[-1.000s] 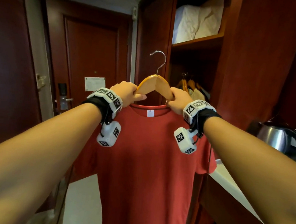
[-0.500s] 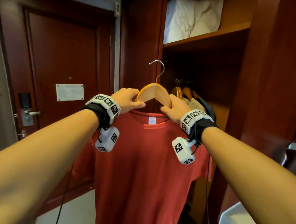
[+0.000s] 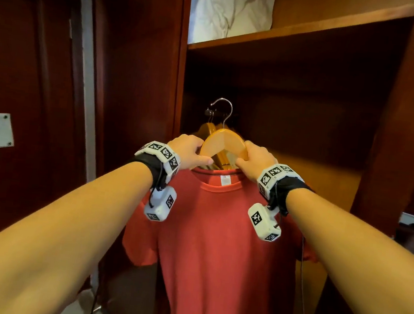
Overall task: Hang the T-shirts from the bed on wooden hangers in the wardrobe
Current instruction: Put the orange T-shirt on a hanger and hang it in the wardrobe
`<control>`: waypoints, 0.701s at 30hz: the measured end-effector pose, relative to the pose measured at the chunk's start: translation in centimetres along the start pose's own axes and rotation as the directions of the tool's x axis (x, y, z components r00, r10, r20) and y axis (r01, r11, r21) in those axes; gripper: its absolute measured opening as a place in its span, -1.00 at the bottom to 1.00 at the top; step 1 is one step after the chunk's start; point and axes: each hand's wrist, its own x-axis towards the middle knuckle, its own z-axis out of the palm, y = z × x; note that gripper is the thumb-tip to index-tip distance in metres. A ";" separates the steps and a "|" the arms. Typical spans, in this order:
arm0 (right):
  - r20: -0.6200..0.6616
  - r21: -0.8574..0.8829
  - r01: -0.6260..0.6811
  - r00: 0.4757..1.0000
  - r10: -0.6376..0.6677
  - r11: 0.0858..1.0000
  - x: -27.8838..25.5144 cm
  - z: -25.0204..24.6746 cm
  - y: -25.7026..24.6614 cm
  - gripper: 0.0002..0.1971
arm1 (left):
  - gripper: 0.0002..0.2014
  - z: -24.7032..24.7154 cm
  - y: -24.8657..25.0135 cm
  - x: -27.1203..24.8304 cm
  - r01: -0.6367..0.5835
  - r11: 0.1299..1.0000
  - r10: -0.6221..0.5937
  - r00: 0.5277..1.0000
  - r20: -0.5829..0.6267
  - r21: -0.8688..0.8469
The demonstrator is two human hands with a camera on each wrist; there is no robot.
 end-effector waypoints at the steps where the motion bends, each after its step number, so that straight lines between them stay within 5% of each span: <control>1: 0.002 -0.010 -0.032 0.999 0.032 0.999 0.9 0.4 0.1 -0.80 | -0.68 0.4 -0.7 1.7 -0.027 1.000 0.027 1.000 0.005 -0.011; 12: -0.048 -0.134 -0.287 0.958 0.283 0.949 6.1 3.2 3.5 -0.76 | -0.56 6.0 -3.4 12.6 -0.256 0.966 0.259 0.963 0.080 -0.044; 21: -0.070 -0.260 -0.387 0.921 0.383 0.885 8.7 4.6 7.4 -0.82 | -0.72 10.6 -5.8 19.4 -0.242 0.970 0.240 0.968 0.071 0.022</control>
